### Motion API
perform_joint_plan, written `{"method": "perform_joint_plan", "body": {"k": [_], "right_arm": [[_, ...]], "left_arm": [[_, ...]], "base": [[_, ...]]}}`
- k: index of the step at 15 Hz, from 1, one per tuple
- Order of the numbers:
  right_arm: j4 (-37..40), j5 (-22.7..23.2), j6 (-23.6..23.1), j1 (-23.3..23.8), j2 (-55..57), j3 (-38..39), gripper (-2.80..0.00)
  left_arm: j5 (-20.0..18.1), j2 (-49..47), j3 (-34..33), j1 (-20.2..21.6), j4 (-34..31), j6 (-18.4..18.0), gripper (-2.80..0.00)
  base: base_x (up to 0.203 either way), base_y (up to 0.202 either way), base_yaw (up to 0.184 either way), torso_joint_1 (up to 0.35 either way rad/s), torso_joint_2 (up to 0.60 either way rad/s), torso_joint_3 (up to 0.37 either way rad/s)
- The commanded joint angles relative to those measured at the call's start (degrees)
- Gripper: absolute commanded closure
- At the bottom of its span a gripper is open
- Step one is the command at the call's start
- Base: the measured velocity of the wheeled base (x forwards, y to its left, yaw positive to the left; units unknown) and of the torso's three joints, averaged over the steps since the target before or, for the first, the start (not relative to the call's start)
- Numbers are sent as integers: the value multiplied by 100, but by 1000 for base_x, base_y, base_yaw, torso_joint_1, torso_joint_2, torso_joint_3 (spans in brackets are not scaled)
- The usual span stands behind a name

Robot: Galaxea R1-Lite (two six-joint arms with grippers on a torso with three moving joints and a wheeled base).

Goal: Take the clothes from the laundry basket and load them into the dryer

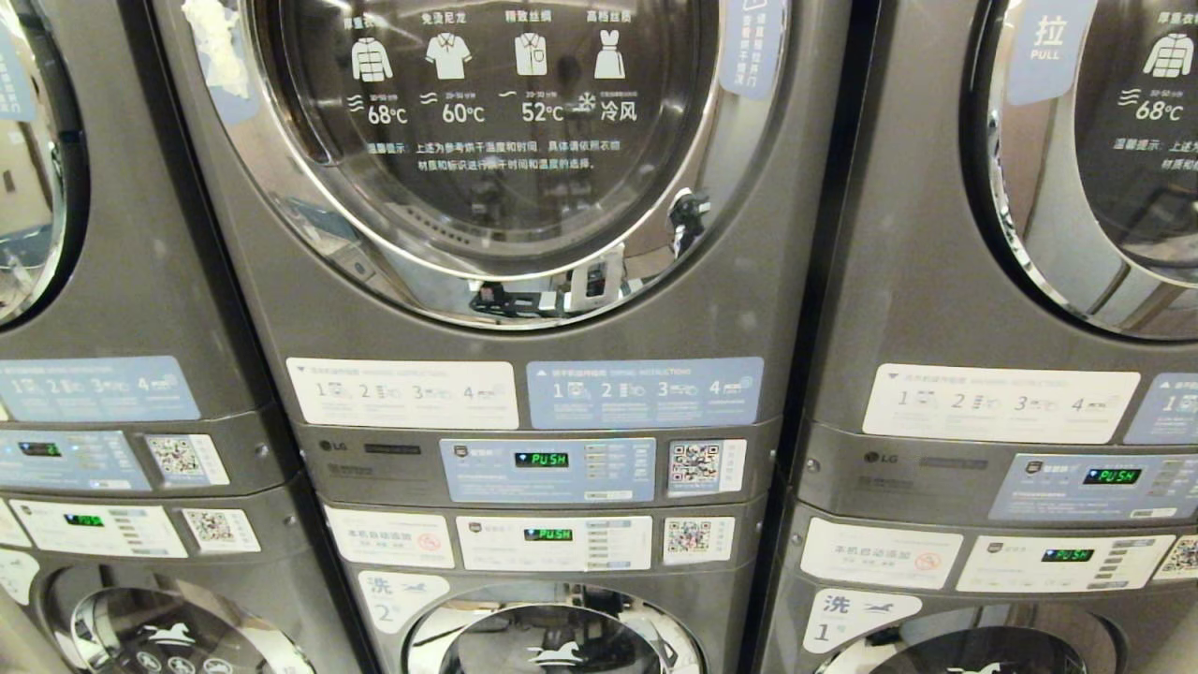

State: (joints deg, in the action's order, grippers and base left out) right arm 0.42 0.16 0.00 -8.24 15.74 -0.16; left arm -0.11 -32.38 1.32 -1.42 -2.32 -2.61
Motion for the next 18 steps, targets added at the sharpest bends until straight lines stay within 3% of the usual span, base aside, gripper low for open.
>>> {"method": "perform_joint_plan", "body": {"k": [1,6,18], "right_arm": [[2,2,-9,-2,17,-2,0],[20,2,-18,-5,17,-11,0],[-2,35,-95,-2,4,2,0]], "left_arm": [[10,184,-59,61,7,-16,0],[-8,1350,-55,281,-18,-139,0],[-104,3256,-94,133,83,-231,0]], "base": [[0,0,0,0,0,0],[0,0,0,0,0,0],[0,0,0,0,0,0]]}}
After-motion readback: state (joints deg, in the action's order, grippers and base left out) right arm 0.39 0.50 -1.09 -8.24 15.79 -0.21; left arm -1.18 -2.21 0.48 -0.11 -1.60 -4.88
